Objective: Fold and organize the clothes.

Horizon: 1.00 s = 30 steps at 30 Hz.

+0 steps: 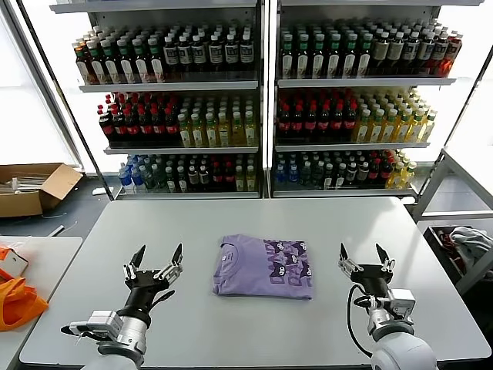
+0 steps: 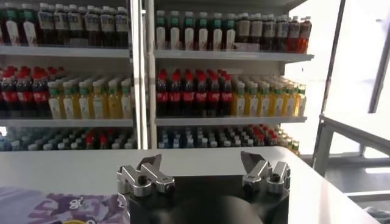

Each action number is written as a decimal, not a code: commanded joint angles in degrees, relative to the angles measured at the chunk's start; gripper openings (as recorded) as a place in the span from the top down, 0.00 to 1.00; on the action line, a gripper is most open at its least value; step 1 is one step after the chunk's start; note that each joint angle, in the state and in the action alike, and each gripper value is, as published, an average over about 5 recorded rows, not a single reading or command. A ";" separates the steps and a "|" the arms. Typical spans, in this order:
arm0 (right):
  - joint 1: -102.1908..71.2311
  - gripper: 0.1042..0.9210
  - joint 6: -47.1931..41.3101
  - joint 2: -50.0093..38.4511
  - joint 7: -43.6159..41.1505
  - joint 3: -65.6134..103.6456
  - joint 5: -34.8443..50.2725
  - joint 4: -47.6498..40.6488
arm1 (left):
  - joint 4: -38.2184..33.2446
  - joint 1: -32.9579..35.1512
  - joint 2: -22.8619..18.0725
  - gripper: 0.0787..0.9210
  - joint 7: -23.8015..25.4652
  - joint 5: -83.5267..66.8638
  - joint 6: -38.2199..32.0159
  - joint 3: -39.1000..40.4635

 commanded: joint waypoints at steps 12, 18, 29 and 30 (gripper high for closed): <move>1.55 0.12 3.74 1.46 -2.23 0.50 -5.97 -0.12 | -1.06 1.29 0.48 0.12 3.73 4.63 0.30 -2.89; 1.91 0.12 2.89 1.38 -2.19 0.06 -6.36 -0.01 | -1.45 1.45 0.06 0.12 3.92 4.92 0.32 -3.15; 1.64 0.12 2.10 1.00 -2.40 0.36 -6.63 0.49 | -1.76 2.34 -1.42 0.12 4.73 7.19 1.23 -1.21; 1.63 0.12 2.04 1.06 -2.37 0.30 -6.67 0.56 | -1.69 2.50 -1.49 0.12 4.87 7.54 1.27 -1.04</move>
